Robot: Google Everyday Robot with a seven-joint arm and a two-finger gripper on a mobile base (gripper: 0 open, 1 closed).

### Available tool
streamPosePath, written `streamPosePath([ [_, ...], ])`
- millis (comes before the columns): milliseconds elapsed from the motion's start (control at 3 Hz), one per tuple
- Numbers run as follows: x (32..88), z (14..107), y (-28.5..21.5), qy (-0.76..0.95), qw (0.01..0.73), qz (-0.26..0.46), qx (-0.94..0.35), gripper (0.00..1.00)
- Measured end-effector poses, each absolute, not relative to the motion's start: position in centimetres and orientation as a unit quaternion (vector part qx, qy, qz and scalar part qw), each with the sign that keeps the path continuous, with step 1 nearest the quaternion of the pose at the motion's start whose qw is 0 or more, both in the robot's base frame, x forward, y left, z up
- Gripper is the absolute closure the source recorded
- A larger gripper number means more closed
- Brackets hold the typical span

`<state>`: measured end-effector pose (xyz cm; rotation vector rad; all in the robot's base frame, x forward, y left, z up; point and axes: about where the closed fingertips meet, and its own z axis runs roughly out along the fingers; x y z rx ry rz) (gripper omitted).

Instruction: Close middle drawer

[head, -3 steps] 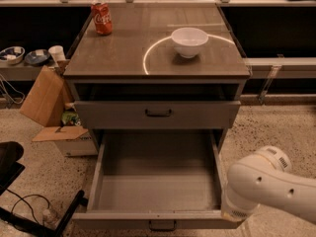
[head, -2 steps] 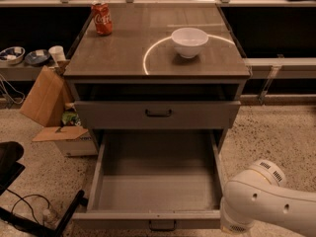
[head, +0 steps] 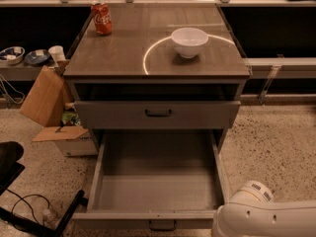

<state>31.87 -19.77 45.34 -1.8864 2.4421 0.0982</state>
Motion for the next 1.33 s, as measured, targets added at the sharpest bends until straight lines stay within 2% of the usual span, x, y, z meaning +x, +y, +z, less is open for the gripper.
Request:
streamPosePath([
  [667, 32.6, 37.5, -19.5, 0.8, 0.071, 0.078, -0.591, 1.0],
  [1333, 35.3, 36.7, -18.6, 0.795, 0.116, 0.078, -0.591, 1.0],
])
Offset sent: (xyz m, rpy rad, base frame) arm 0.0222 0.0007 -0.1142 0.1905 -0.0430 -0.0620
